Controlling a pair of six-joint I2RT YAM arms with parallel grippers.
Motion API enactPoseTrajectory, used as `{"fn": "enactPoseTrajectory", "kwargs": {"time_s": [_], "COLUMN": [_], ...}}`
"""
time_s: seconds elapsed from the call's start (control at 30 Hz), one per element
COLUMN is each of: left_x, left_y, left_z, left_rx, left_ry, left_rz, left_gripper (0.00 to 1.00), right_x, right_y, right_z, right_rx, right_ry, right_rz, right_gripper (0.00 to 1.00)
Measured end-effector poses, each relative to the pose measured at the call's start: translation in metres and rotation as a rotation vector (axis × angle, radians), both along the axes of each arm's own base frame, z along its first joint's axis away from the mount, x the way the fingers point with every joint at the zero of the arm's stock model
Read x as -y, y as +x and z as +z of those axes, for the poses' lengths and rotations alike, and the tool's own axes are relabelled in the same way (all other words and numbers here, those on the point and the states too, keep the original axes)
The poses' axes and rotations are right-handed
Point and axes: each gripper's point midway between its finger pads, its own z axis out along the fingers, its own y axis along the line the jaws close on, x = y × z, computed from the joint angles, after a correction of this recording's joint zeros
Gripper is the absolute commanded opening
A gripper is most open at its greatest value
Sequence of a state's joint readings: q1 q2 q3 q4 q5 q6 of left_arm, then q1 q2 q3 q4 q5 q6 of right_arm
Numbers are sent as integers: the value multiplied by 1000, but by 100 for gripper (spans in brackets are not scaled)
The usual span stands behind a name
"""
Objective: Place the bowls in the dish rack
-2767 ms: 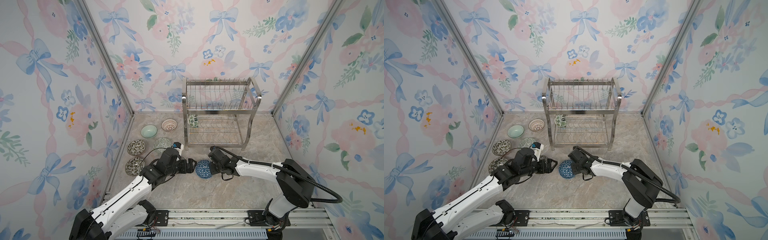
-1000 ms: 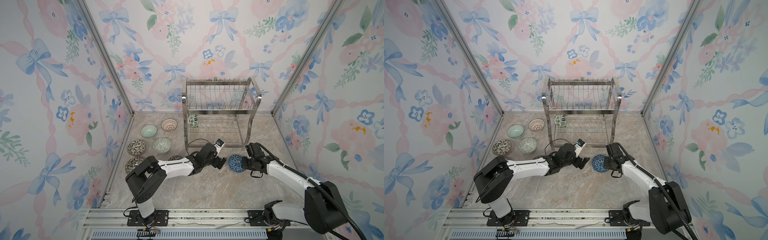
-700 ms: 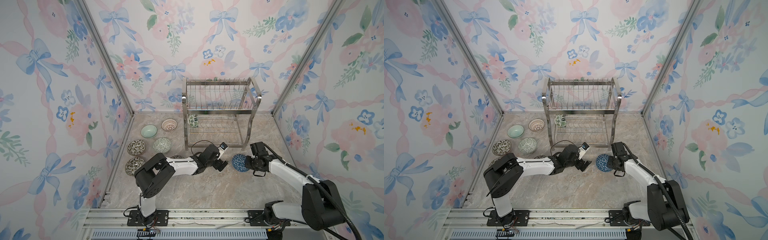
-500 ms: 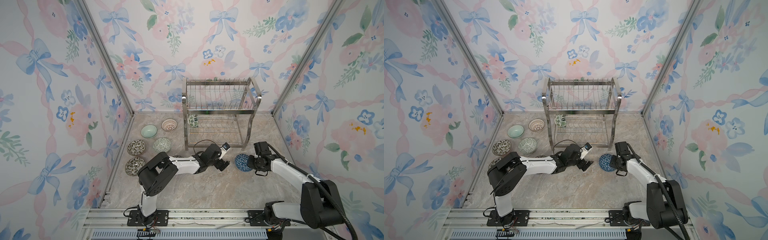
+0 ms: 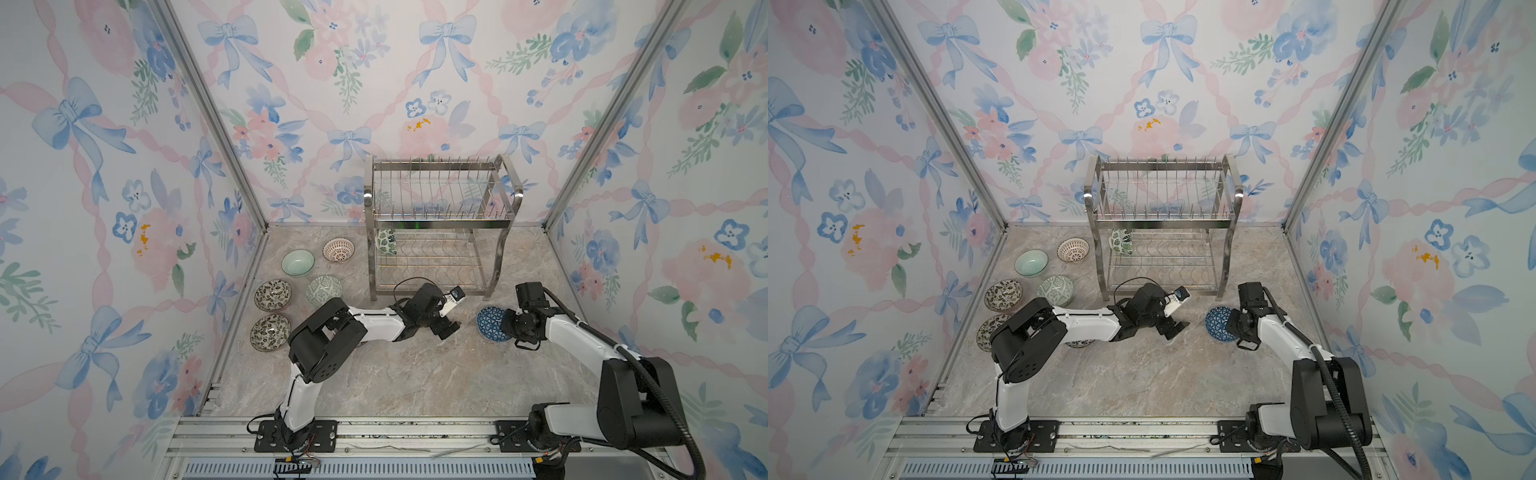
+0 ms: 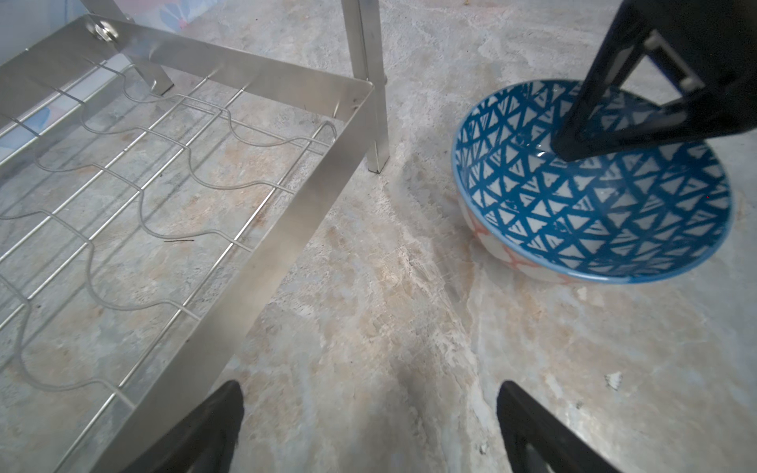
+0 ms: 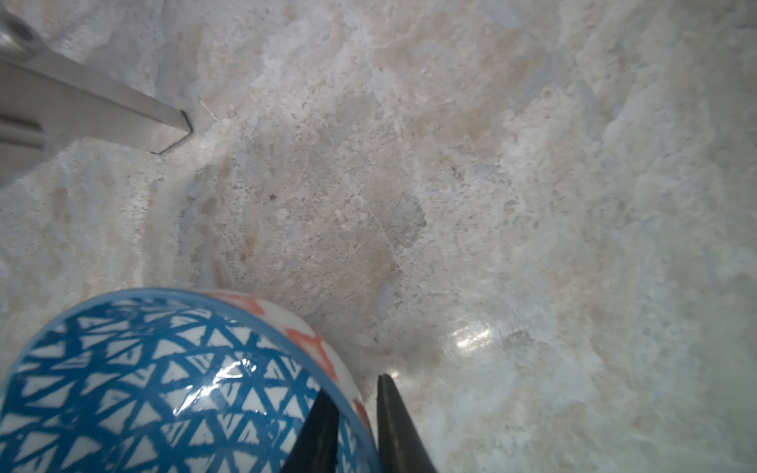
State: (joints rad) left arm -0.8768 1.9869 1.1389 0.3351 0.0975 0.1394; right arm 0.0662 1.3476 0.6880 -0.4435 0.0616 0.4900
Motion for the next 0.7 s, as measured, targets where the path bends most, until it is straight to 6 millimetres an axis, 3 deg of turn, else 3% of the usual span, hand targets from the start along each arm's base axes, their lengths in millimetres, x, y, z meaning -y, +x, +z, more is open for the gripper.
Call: {"fn": "enactPoseTrajectory", "kwargs": {"time_s": [0.17,0.4,0.7], "left_x": [4,14,15], "left_y": [15,14,15], "left_z": [5,-13,-17], "left_rx": [-40,-95,-94], "left_ry": [-50,-43,-31], "left_rz": [-22,-61,-88], "left_gripper": [98,98,98], "right_x": [-1,6,11], "right_y": [0,0,2], "right_z": [-1,-4,-4], "right_rx": [-5,-15,-15], "right_ry": [3,8,2], "right_rz": [1,-23,-39], "right_gripper": [21,21,20]}}
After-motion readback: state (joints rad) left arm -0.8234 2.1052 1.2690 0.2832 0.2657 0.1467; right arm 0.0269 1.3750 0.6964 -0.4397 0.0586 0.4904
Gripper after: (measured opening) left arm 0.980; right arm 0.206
